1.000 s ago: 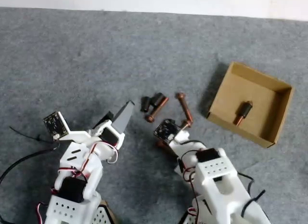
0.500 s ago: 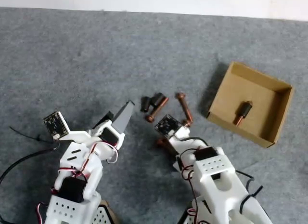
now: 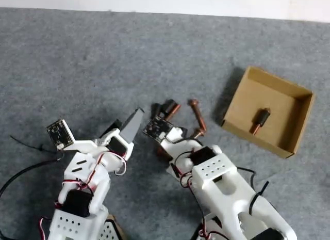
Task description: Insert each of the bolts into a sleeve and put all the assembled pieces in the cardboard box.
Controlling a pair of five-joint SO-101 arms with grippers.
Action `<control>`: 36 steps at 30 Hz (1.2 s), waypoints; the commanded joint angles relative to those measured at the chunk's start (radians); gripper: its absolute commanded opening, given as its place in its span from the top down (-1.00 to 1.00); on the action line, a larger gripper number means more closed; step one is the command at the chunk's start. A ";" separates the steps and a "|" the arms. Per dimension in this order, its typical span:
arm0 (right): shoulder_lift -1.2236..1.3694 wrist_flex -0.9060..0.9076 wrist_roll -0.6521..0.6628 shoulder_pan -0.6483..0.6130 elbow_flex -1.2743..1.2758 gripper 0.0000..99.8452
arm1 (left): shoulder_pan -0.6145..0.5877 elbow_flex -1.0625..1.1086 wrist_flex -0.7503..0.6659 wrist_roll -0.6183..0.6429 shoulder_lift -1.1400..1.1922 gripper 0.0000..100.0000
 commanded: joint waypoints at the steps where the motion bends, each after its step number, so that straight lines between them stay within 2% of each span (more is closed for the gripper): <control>1: 0.001 -0.116 -0.009 -0.010 0.008 0.99 | -0.012 -0.007 -0.015 0.002 -0.013 0.42; 11: -0.012 -0.374 -0.035 -0.010 0.188 0.99 | -0.012 -0.007 -0.015 0.002 -0.013 0.42; 16: -0.012 -0.397 -0.060 -0.012 0.194 0.99 | -0.012 -0.007 -0.015 0.002 -0.013 0.42; 23: -0.002 -0.544 -0.098 -0.090 0.199 0.99 | -0.012 -0.007 -0.015 0.002 -0.013 0.42; 30: -0.004 -0.587 -0.123 -0.091 0.199 0.99 | -0.015 -0.007 -0.015 0.000 -0.013 0.42; 36: -0.012 -0.587 -0.124 -0.088 0.196 0.99 | -0.062 -0.012 -0.017 0.005 -0.013 0.42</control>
